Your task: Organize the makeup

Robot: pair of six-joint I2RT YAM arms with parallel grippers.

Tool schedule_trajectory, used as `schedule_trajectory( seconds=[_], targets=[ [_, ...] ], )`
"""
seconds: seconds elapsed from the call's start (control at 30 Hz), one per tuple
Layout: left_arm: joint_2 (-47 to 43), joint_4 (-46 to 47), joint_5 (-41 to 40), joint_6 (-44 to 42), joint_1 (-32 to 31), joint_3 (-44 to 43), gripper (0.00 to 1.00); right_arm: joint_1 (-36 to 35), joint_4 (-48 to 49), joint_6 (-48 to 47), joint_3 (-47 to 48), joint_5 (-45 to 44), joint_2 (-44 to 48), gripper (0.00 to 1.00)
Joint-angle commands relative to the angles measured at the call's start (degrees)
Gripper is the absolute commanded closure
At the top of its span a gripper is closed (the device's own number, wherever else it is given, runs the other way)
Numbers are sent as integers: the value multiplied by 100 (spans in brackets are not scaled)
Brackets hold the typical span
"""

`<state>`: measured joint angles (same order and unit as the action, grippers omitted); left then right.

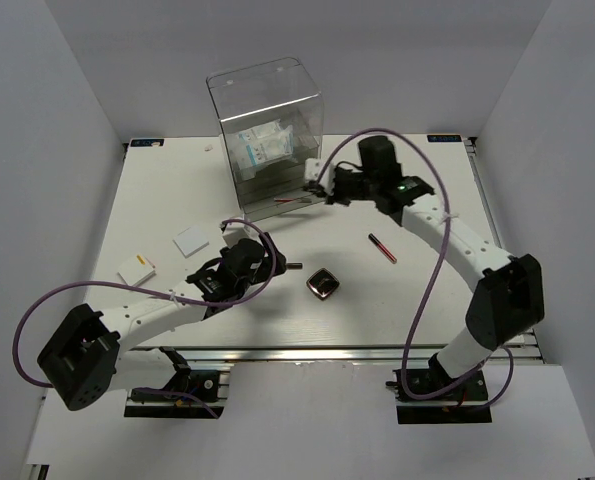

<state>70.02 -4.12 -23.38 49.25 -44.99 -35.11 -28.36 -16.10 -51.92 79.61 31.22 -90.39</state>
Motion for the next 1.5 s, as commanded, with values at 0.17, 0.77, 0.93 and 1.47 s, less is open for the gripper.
schedule_trajectory(
  seconds=[0.17, 0.77, 0.93, 1.47],
  targets=[
    [-58, 745, 96, 1041, 193, 110, 28, -882, 652, -925, 1133, -828, -1339, 100],
    [231, -720, 122, 4012, 483, -451, 30, -935, 529, -979, 2208, -1619, -2687, 44],
    [757, -985, 623, 4803, 491, -698, 33, -891, 879, -154, 1638, -1584, -1870, 40],
    [2727, -3621, 1415, 6148, 606, -2691, 43, 612, 1249, 2765, -1851, -1022, 1408, 41]
  ],
)
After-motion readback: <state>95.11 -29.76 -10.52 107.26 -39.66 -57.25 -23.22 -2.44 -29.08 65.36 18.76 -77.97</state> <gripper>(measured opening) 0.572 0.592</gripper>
